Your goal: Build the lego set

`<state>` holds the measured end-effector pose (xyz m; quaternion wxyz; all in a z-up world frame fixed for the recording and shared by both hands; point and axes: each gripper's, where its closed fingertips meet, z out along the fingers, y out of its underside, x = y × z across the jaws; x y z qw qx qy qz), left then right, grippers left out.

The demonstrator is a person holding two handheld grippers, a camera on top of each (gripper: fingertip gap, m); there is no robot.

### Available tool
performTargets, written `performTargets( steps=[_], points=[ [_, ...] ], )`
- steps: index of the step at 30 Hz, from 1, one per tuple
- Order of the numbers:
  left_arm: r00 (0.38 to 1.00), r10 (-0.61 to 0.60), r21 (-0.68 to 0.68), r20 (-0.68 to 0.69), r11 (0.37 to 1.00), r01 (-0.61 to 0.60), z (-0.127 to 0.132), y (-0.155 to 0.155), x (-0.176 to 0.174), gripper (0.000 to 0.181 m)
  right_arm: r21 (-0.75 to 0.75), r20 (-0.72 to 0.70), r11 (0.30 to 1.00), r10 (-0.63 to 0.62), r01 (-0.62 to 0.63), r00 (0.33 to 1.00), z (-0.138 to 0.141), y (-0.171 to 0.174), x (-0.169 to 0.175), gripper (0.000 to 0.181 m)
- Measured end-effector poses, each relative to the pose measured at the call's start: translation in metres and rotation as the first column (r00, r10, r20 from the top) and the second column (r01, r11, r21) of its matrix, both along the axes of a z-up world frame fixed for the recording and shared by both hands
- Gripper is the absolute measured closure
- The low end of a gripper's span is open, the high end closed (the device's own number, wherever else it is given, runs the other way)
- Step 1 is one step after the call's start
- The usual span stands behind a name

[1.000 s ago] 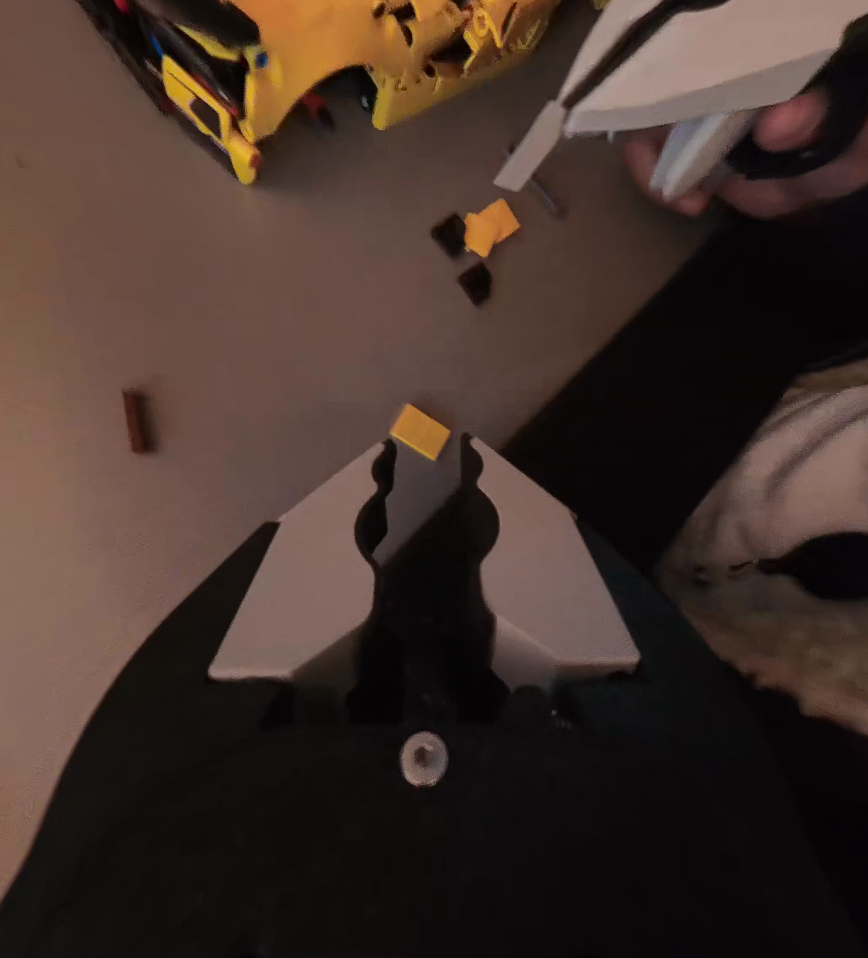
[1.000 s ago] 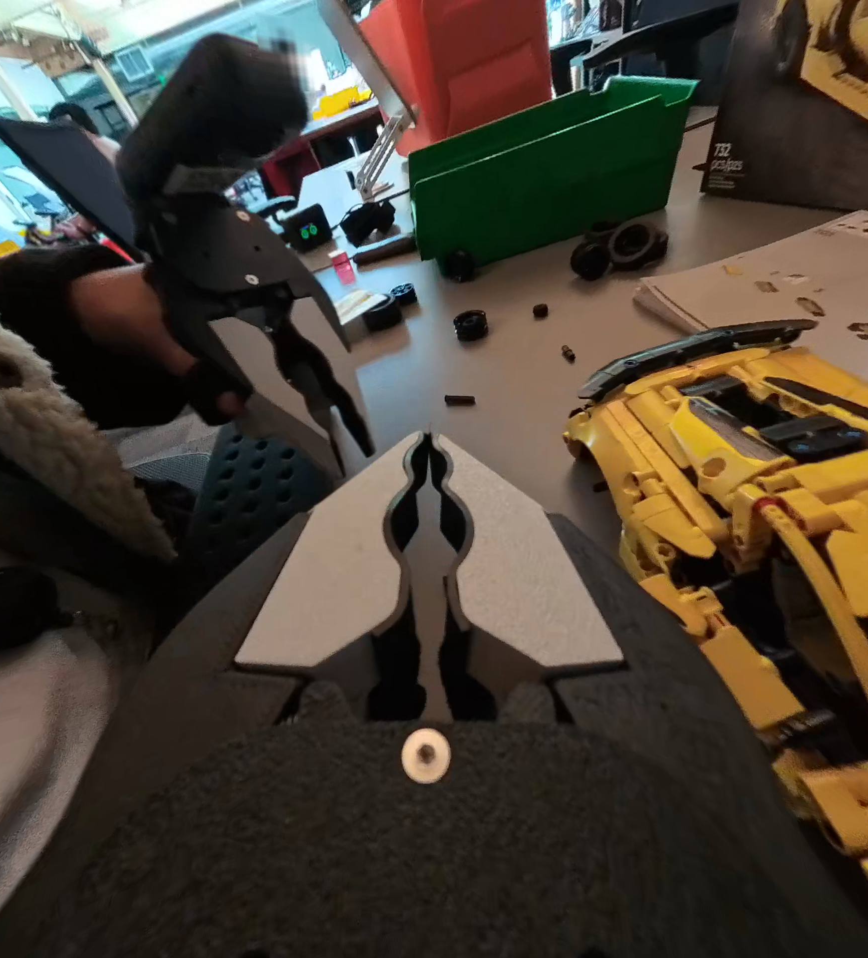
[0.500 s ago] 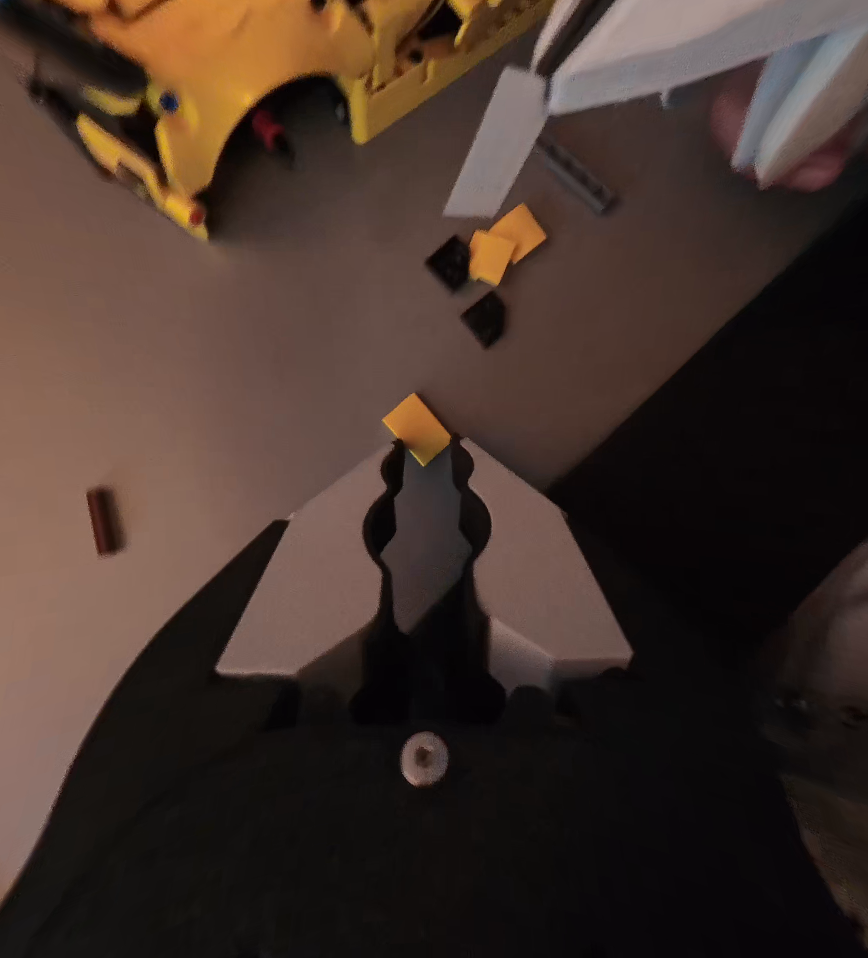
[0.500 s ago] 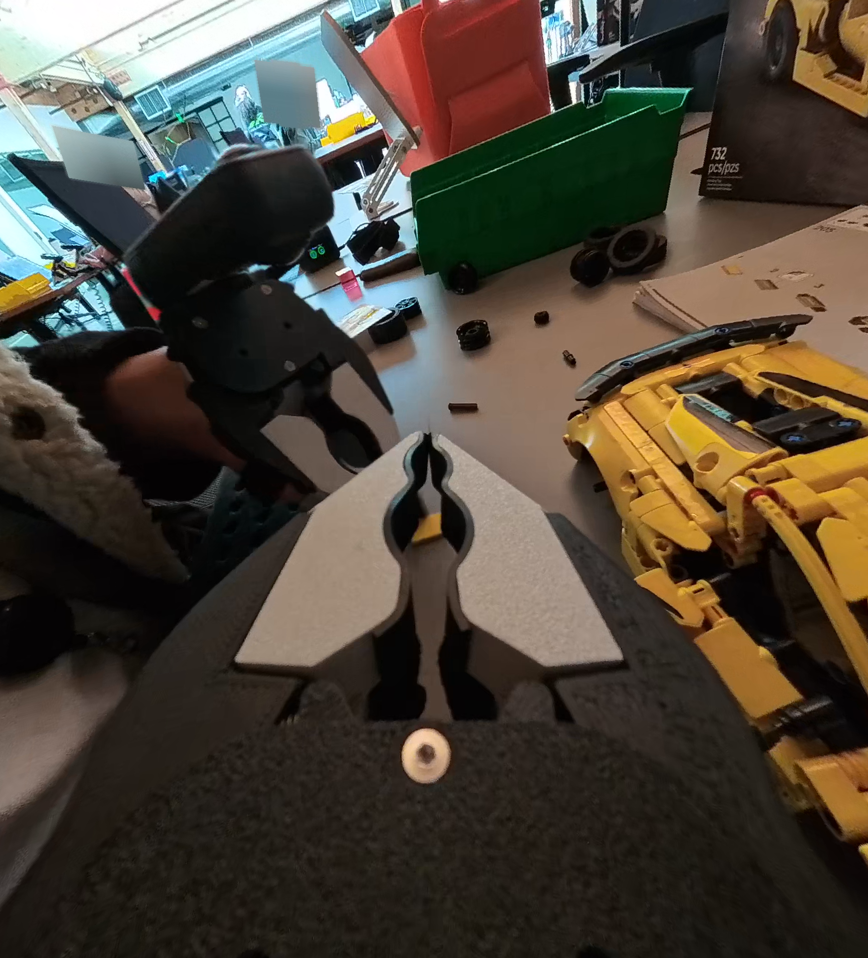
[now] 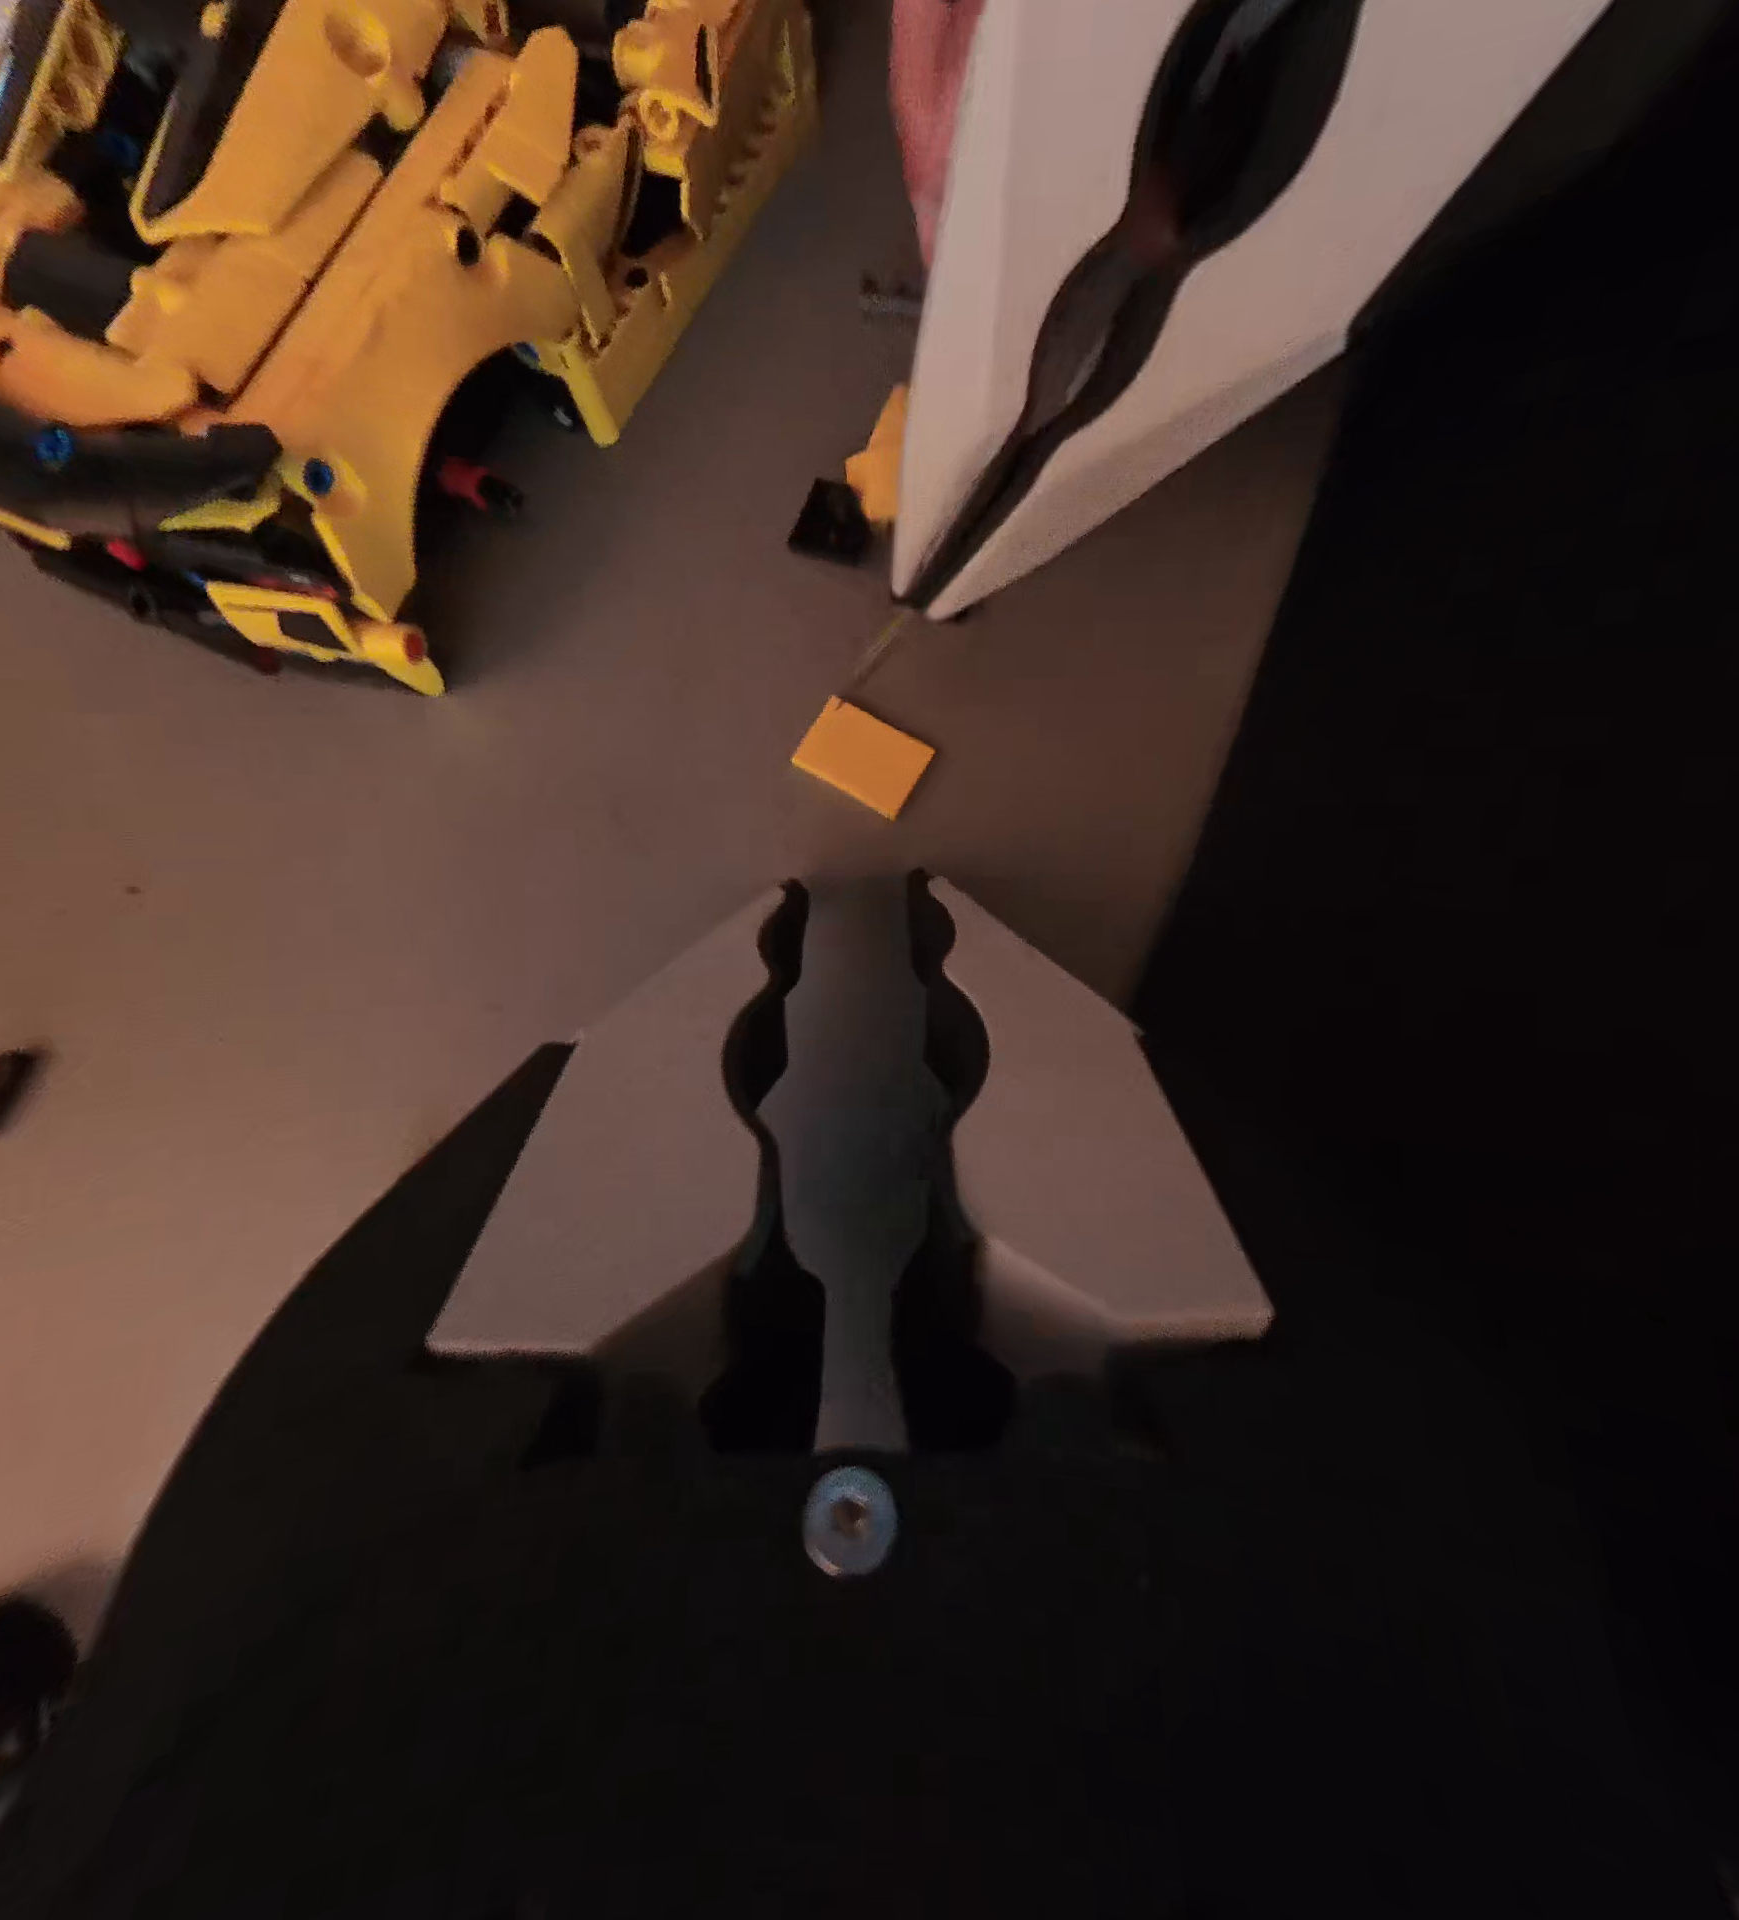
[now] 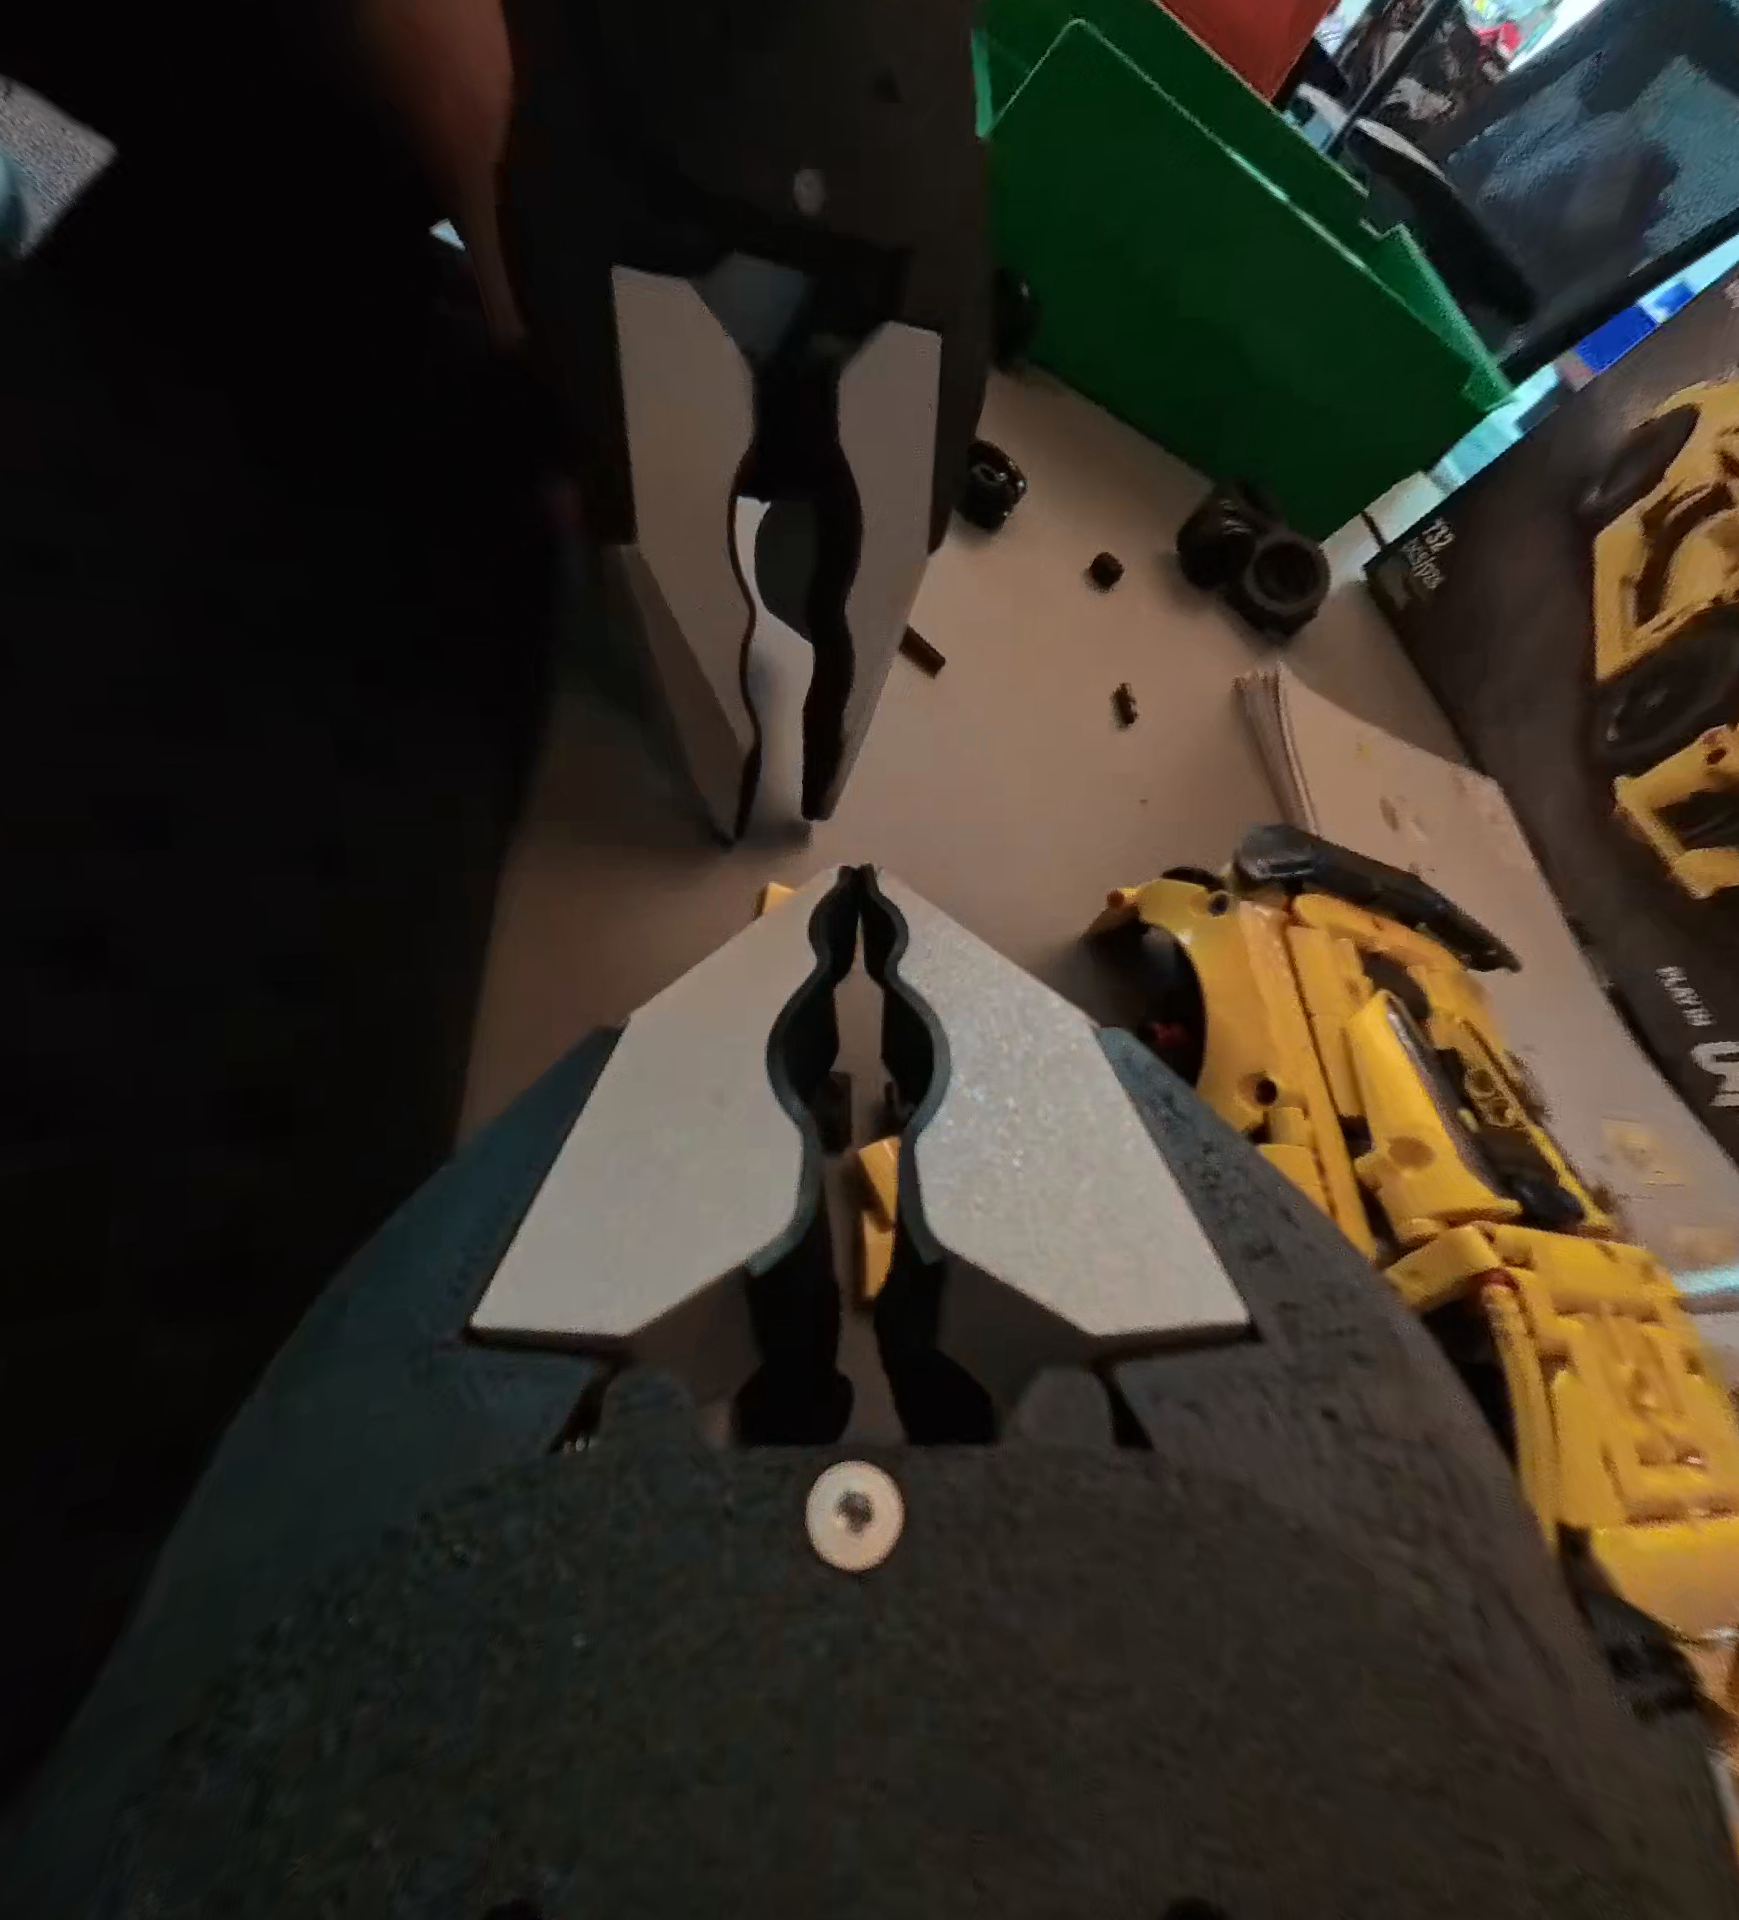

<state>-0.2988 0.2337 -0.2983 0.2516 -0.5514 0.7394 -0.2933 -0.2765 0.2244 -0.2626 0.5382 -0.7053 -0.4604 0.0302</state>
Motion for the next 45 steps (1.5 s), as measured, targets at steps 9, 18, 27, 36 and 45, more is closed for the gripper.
performTargets(
  steps=[9, 18, 27, 36, 45],
  points=[
    [0.996, -0.051, 0.021, 0.079, 0.999, 0.049, 0.000, -0.001, 0.004, 0.167, 0.066, 0.179, 0.969, -0.246, 0.238, 0.952, -0.003, 0.006, -0.001, 0.181],
    [0.993, -0.075, 0.095, 0.096, 0.993, 0.066, -0.001, -0.003, 0.006, 0.178, 0.115, 0.302, 0.972, -0.232, 0.207, 0.925, -0.013, 0.005, -0.006, 0.181],
    [0.994, -0.065, 0.086, 0.091, 0.995, 0.057, -0.002, -0.001, 0.006, 0.181, 0.099, 0.314, 0.973, -0.228, 0.207, 0.922, -0.017, 0.005, -0.004, 0.181],
    [0.994, -0.064, 0.083, 0.090, 0.995, 0.057, -0.002, -0.001, 0.006, 0.181, 0.111, 0.333, 0.976, -0.215, 0.189, 0.918, -0.018, 0.006, -0.003, 0.181],
    [0.994, -0.063, 0.080, 0.089, 0.995, 0.056, -0.002, -0.001, 0.006, 0.181, 0.132, 0.345, 0.978, -0.199, 0.163, 0.917, -0.018, 0.006, -0.003, 0.181]
  ],
)
